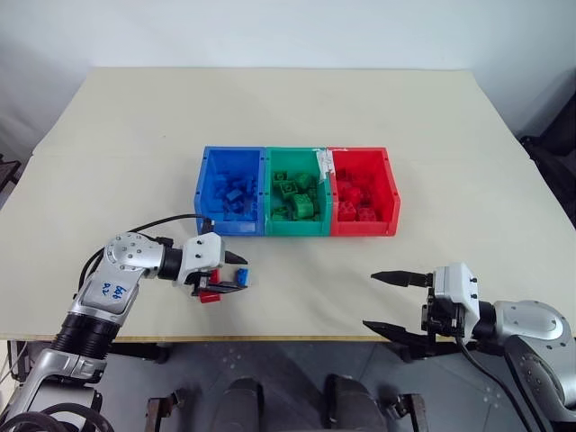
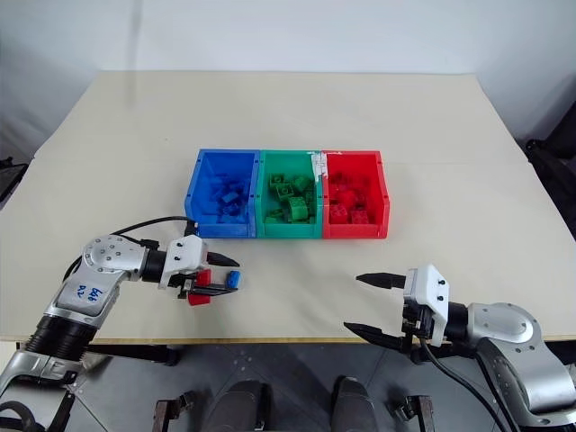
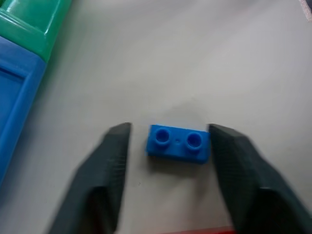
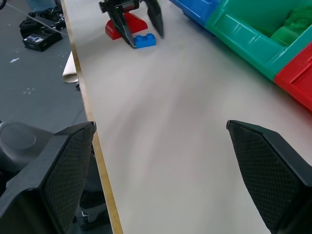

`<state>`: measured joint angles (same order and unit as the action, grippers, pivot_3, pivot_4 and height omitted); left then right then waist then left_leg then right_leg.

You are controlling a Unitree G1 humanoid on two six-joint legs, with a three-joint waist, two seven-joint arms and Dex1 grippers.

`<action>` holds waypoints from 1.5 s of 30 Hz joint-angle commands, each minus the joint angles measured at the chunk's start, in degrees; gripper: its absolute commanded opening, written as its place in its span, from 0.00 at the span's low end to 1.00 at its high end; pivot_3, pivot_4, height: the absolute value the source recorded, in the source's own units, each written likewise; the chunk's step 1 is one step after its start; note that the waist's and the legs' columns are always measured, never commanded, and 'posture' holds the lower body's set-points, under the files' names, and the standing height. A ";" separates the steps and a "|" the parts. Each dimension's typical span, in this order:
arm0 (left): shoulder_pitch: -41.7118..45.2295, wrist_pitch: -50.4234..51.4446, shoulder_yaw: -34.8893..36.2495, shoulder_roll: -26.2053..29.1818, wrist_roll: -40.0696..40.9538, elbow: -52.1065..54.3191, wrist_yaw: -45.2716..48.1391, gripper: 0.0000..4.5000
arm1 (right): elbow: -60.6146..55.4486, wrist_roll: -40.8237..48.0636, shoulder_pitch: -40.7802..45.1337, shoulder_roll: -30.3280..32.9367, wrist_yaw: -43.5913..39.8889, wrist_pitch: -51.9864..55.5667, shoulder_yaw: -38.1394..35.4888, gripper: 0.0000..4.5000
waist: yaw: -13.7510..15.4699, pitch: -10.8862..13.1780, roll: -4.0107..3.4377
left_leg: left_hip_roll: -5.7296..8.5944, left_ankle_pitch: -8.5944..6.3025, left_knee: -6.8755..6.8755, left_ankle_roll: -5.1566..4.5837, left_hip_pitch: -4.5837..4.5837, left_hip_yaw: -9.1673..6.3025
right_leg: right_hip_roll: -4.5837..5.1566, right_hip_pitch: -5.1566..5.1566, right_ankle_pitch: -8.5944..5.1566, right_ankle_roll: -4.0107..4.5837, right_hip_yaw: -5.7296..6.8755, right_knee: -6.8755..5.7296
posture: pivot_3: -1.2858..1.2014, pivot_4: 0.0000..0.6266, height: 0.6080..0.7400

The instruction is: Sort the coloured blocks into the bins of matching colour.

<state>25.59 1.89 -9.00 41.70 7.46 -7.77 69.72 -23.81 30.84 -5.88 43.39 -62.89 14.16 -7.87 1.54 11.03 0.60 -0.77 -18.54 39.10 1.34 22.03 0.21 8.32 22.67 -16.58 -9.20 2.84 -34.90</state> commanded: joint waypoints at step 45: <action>-22.33 2.28 39.83 3.97 19.68 8.07 -10.48 1.00 | 7.80 -0.12 15.14 -6.53 -2.90 -6.16 4.95 1.00 | -1.85 0.02 0.00 | -0.10 -0.04 -0.11 0.01 0.00 0.11 | 0.00 0.12 0.01 -0.01 -0.01 0.08 | 0.52 0.24 1.00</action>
<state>4.90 4.75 26.82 44.47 25.57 -2.14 57.94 -16.01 31.12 8.13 36.16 -63.44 9.37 -3.85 -0.31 11.05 0.60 -0.86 -18.59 38.99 1.35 22.03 0.31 8.33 22.79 -16.57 -9.21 2.84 -34.82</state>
